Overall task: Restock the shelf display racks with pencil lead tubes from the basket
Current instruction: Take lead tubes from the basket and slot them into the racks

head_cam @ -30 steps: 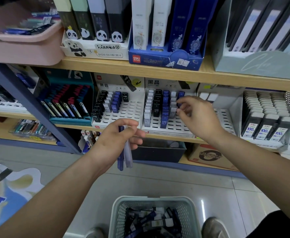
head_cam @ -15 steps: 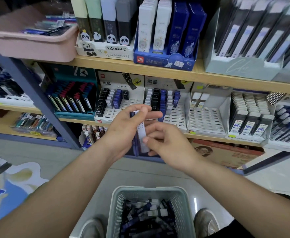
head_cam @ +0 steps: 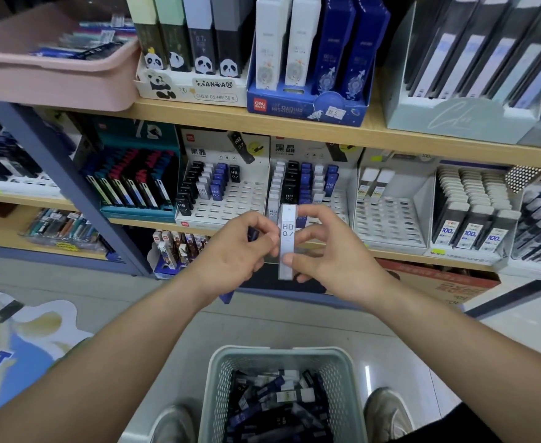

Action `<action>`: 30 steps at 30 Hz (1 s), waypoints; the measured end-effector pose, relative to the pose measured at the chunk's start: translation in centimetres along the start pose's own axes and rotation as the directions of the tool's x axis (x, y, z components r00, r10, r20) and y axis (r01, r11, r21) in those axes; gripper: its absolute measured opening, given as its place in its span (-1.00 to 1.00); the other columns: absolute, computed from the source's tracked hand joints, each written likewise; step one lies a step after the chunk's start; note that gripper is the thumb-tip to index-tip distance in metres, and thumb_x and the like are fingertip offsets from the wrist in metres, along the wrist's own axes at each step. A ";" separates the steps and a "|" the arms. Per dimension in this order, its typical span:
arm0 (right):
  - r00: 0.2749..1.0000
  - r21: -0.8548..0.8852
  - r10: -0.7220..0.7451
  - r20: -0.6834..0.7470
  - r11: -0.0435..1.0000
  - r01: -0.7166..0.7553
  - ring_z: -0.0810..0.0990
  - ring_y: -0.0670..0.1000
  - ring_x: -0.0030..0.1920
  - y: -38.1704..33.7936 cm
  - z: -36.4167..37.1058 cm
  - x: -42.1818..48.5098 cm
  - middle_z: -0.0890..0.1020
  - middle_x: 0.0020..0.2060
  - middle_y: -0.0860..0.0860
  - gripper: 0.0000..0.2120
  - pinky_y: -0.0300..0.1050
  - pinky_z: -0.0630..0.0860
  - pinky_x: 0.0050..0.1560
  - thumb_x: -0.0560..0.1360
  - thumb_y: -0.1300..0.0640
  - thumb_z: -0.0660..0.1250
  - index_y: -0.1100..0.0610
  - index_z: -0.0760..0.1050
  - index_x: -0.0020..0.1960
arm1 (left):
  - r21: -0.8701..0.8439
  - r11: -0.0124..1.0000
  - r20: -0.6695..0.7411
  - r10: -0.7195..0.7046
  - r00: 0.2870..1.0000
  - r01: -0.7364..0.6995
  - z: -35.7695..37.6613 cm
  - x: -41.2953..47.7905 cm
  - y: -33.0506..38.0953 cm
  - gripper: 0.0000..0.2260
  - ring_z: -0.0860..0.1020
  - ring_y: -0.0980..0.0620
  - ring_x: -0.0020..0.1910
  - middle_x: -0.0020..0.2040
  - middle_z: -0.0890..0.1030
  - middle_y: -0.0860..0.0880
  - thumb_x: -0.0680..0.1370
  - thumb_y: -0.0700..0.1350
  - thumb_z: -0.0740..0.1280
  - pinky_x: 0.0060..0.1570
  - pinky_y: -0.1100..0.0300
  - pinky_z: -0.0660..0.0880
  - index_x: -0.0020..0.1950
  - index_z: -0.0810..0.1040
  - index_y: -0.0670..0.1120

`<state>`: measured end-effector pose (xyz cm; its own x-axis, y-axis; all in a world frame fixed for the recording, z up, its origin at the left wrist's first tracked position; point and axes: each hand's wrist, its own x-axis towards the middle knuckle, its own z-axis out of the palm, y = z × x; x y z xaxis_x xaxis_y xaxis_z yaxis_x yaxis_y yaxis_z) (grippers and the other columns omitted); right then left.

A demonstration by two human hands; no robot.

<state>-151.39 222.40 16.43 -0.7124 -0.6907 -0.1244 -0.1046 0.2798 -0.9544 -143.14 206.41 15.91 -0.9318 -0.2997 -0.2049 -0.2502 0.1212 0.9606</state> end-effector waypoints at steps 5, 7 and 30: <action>0.999 -0.003 -0.035 0.030 0.999 0.035 0.71 0.17 -0.23 0.1 -1.1 0.5 0.60 -0.09 0.10 -0.31 0.01 0.68 -0.21 0.46 0.34 0.47 -0.19 0.33 0.41 | 0.055 0.998 0.039 -0.010 0.999 0.008 0.6 0.4 -0.4 -0.93 0.42 0.04 -0.45 -0.34 0.56 0.02 0.64 -0.08 0.31 -0.48 0.20 0.32 0.06 0.52 -0.06; 0.999 -0.012 -0.055 -0.002 0.998 0.055 0.71 0.16 -0.21 0.4 -2.0 0.9 0.63 -0.11 0.12 -0.42 0.06 0.68 -0.19 0.49 0.32 0.45 -0.14 0.38 0.34 | 0.065 0.998 0.030 -0.016 0.999 0.014 0.7 0.6 -0.5 -0.90 0.39 0.04 -0.50 -0.38 0.55 0.01 0.63 -0.06 0.33 -0.50 0.22 0.33 0.06 0.54 -0.07; 0.904 -0.615 -0.354 -0.238 0.776 0.142 0.58 -0.09 -0.14 5.2 -7.8 10.2 0.56 -0.15 -0.10 -0.89 -0.43 0.40 -0.15 0.54 0.18 0.42 0.09 0.53 0.04 | -0.099 0.971 0.000 -0.219 0.976 0.218 -1.2 2.5 -2.0 -0.79 0.41 0.01 -0.43 -0.35 0.54 -0.08 0.54 -0.42 0.16 -0.41 0.16 0.41 -0.12 0.46 -0.15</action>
<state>-164.56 222.02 12.28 -0.7727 -0.5648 0.2898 -0.6085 0.5291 -0.5914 -144.62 204.32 13.67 -0.8543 -0.3191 -0.4102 -0.4198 -0.0415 0.9066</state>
